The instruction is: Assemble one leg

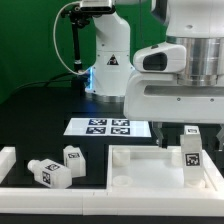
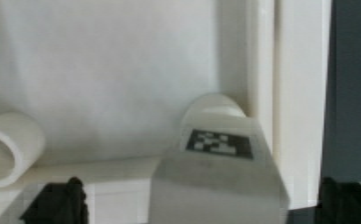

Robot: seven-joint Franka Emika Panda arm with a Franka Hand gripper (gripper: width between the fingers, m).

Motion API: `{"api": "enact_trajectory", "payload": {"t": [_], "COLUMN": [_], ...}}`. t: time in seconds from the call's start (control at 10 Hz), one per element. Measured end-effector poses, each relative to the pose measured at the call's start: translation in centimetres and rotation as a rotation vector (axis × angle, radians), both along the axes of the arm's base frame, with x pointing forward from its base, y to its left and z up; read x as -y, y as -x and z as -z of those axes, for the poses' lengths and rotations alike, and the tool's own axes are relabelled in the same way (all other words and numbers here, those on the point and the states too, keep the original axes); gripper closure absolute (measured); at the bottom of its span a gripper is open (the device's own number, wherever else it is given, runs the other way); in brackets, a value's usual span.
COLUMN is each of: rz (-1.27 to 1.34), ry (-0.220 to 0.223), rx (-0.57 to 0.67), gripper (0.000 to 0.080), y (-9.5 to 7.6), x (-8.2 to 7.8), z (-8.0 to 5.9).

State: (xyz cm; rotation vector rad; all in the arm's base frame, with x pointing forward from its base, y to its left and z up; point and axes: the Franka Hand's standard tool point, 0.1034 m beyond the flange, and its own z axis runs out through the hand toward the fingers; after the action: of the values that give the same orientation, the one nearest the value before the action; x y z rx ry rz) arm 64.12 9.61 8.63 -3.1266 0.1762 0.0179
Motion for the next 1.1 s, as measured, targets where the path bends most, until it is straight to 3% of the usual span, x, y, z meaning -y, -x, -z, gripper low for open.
{"api": "enact_trajectory", "payload": {"t": [0.2,0.4,0.6,0.7,0.8,1.1], "rz": [0.020,0.046,0.079,0.139,0.183,0.380], "ry": [-0.004,-0.003,-0.003,-0.004,-0.005,-0.008], "rx": [0.055,0.055,0.054,0.054,0.053,0.049], "gripper": [0.0151,0.0151,0.0417,0.0417,0.0514,0.0514], "y": [-0.55,-0.60,-0.60,-0.60,-0.59,-0.57], "x": [-1.00,-0.74,-0.74,-0.75,-0.75,-0.76], "z": [0.14,0.13,0.14,0.15,0.16,0.22]}}
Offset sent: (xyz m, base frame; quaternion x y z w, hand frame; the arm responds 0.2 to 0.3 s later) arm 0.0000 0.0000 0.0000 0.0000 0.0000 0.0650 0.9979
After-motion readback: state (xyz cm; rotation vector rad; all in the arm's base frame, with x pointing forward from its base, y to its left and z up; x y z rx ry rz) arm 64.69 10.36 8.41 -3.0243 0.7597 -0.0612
